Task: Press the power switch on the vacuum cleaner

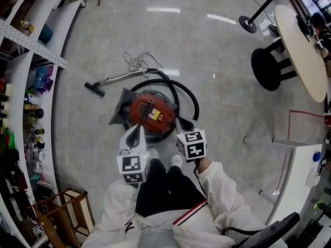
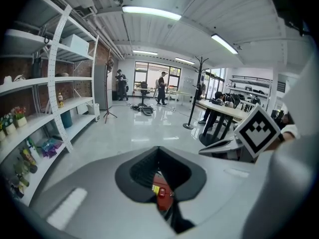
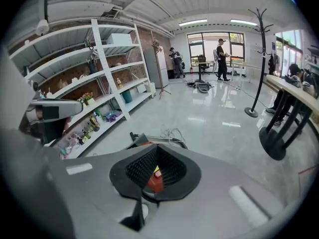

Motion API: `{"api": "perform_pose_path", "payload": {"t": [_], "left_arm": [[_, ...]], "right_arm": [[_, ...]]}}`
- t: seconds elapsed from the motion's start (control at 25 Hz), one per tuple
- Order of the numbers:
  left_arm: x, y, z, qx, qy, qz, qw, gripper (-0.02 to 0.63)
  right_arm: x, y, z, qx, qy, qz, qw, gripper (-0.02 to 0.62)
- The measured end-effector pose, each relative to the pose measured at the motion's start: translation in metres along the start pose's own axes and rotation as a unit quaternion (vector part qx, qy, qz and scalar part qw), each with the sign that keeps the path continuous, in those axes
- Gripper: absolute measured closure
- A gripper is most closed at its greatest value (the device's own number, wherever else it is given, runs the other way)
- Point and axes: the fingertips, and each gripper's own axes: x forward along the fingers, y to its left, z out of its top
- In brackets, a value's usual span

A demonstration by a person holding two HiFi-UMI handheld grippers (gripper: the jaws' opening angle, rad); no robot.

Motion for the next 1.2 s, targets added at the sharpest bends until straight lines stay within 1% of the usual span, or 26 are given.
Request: {"api": "perform_pose_path", "payload": {"t": [0.28,0.44,0.64,0.76,0.88,1.04,1.2], "left_arm": [[-0.026,-0.009,0.028,-0.006,-0.013,0.007,0.9999,0.606],[-0.037,-0.014,0.044,0.005,-0.021,0.006,0.9998,0.606],[-0.049,-0.016,0.070,0.007,-0.033,0.007,0.9994,0.606],[-0.059,-0.021,0.085,0.017,-0.045,0.004,0.9988,0.606],[-0.069,-0.029,0.094,0.022,-0.056,0.000,0.9982,0.606],[-0.081,-0.042,0.104,0.003,-0.063,-0.013,0.9979,0.606],[-0.091,-0.056,0.113,0.012,-0.068,-0.027,0.9972,0.606]], "right_arm": [[-0.047,0.007,0.033,-0.002,-0.033,0.003,0.999,0.595],[-0.074,0.010,0.046,0.000,-0.046,0.006,0.999,0.595],[-0.106,0.012,0.067,0.007,-0.072,0.009,0.997,0.595],[-0.127,0.014,0.078,0.016,-0.091,0.009,0.996,0.595],[-0.146,0.019,0.084,0.015,-0.105,0.011,0.994,0.595],[-0.170,0.023,0.092,0.014,-0.121,0.011,0.993,0.595],[-0.191,0.031,0.098,0.010,-0.132,0.019,0.991,0.595]]}}
